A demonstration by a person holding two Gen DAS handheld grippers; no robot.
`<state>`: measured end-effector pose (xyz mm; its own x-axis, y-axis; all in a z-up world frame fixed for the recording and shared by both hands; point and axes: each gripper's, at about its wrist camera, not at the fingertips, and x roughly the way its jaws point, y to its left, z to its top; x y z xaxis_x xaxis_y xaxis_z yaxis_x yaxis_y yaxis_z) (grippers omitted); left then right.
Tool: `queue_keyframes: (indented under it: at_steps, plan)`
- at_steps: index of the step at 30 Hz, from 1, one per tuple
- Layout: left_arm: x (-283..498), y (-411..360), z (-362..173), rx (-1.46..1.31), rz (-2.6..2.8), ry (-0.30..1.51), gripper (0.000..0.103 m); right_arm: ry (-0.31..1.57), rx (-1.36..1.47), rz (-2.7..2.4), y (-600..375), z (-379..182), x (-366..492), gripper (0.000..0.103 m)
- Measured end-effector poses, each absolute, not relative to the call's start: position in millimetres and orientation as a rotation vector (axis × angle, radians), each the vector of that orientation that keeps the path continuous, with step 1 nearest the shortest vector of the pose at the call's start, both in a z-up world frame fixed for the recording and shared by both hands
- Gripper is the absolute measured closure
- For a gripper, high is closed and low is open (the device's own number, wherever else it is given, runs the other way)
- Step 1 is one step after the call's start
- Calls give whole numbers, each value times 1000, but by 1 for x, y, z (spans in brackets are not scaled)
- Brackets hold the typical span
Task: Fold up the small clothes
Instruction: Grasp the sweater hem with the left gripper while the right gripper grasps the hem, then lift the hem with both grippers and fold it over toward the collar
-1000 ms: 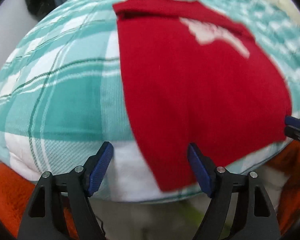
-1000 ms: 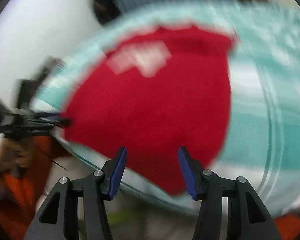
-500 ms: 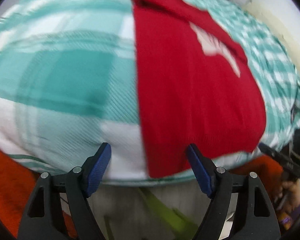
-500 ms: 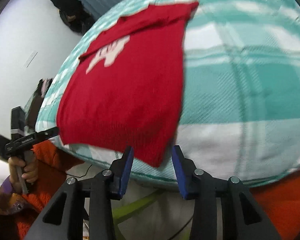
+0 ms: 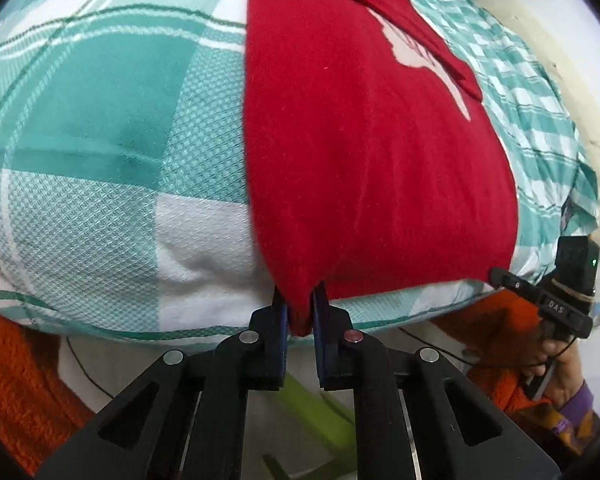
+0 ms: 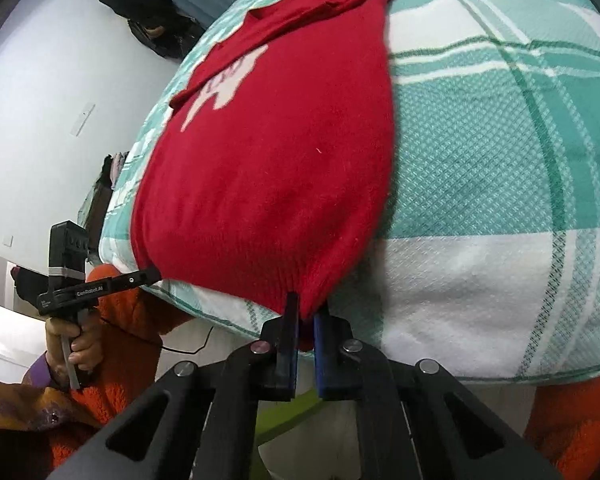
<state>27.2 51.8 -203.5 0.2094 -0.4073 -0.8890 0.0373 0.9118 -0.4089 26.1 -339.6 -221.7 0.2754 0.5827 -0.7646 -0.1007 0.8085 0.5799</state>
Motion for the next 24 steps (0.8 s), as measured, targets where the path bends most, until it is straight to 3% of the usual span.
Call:
queue_keyframes:
  at_steps: [2, 3, 4, 5, 6, 8, 9, 10, 11, 19, 24]
  plan:
    - [30, 51, -205, -312, -294, 1329, 68, 1203, 470, 473, -341, -220, 27, 88]
    - [30, 52, -207, -314, -289, 1334, 64, 1205, 470, 459, -341, -222, 28, 67]
    - [30, 52, -207, -320, -290, 1333, 63, 1209, 475, 448, -342, -223, 28, 55]
    - [30, 53, -207, -323, -290, 1333, 63, 1211, 483, 437, -342, -224, 30, 48]
    - [32, 52, -208, -325, -290, 1333, 63, 1205, 497, 443, -343, -225, 30, 48]
    - [34, 52, -211, -327, -287, 1334, 63, 1207, 505, 450, -342, -227, 31, 50]
    - [35, 51, -212, -323, -284, 1334, 64, 1212, 508, 457, -342, -228, 31, 64]
    - [41, 43, -213, -315, -282, 1333, 71, 1219, 508, 466, -341, -229, 32, 77]
    - [40, 41, -211, -304, -290, 1329, 98, 1233, 496, 471, -338, -230, 32, 98]
    - [31, 30, -172, -304, -361, 1291, 98, 1110, 551, 508, -344, -178, 19, 98]
    - [93, 38, -147, -445, -410, 1215, 98, 973, 697, 435, -371, -158, 62, 98]
